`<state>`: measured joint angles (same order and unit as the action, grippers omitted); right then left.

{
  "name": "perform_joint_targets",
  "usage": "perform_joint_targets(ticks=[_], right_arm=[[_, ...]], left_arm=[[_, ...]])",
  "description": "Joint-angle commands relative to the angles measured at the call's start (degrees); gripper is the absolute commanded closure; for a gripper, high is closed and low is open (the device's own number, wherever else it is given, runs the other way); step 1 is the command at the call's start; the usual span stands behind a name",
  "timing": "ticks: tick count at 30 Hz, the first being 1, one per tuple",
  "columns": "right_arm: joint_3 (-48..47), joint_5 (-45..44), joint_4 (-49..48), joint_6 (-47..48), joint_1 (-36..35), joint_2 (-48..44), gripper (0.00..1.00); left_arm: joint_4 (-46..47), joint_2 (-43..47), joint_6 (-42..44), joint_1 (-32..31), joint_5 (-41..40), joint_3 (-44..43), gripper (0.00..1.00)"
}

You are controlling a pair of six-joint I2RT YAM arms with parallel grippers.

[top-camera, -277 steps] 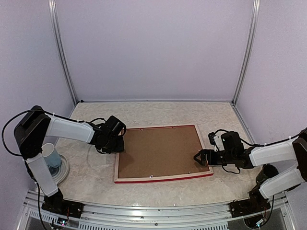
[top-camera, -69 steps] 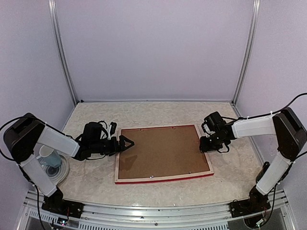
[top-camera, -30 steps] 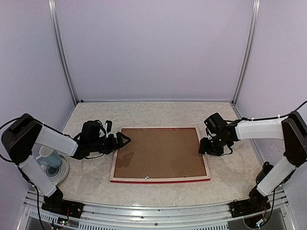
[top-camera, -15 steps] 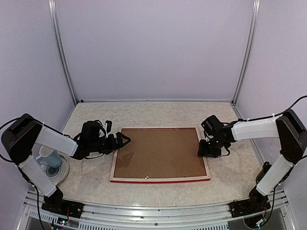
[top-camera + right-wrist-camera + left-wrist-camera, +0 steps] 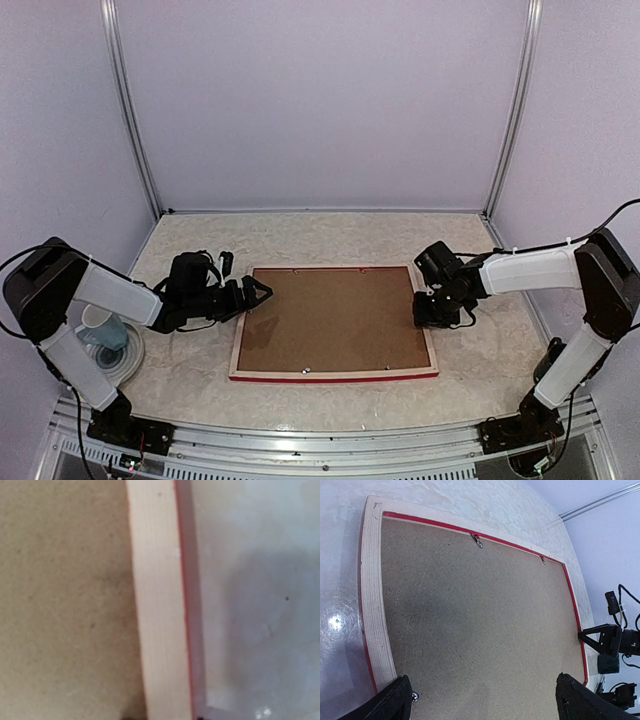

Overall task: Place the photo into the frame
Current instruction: Press the fastener onto the backboard.

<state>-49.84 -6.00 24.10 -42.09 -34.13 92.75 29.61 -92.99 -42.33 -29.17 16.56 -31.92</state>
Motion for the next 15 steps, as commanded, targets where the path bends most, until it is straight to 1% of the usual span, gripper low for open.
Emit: perform_joint_targets(ticks=[1,5,9,11,12,13,15], right_arm=[[-0.49,-3.05,2.50,-1.10,-0.50,0.32,0.72],[0.08,-3.32,2.21,-2.83,-0.59,-0.20,0.73],[1.63,-3.06,-0.21,-5.57,-0.58,-1.11,0.74],[1.83,-3.91,-0.64,-6.83,-0.59,-1.51,0.76],[1.86,-4.14,-1.05,-7.06,-0.59,-1.78,0.76],[1.60,-4.20,-1.24,-7.08,-0.59,-1.86,0.73],[0.35,-4.04,-0.93,-6.30,-0.59,-1.16,0.62]], left_arm=[[-6.40,-1.92,-1.09,0.78,0.07,1.87,0.01],[-6.49,-1.84,-1.17,0.78,-0.04,1.95,0.01],[-6.57,-1.55,-1.21,0.75,-0.22,2.02,0.01],[-6.49,-1.58,-1.31,0.78,-0.30,2.12,0.01],[-6.49,-1.62,-1.35,0.74,-0.25,2.11,0.01],[-6.49,-1.60,-1.34,0.77,-0.23,2.13,0.01],[-6.49,-1.62,-1.33,0.78,-0.18,2.11,0.01]])
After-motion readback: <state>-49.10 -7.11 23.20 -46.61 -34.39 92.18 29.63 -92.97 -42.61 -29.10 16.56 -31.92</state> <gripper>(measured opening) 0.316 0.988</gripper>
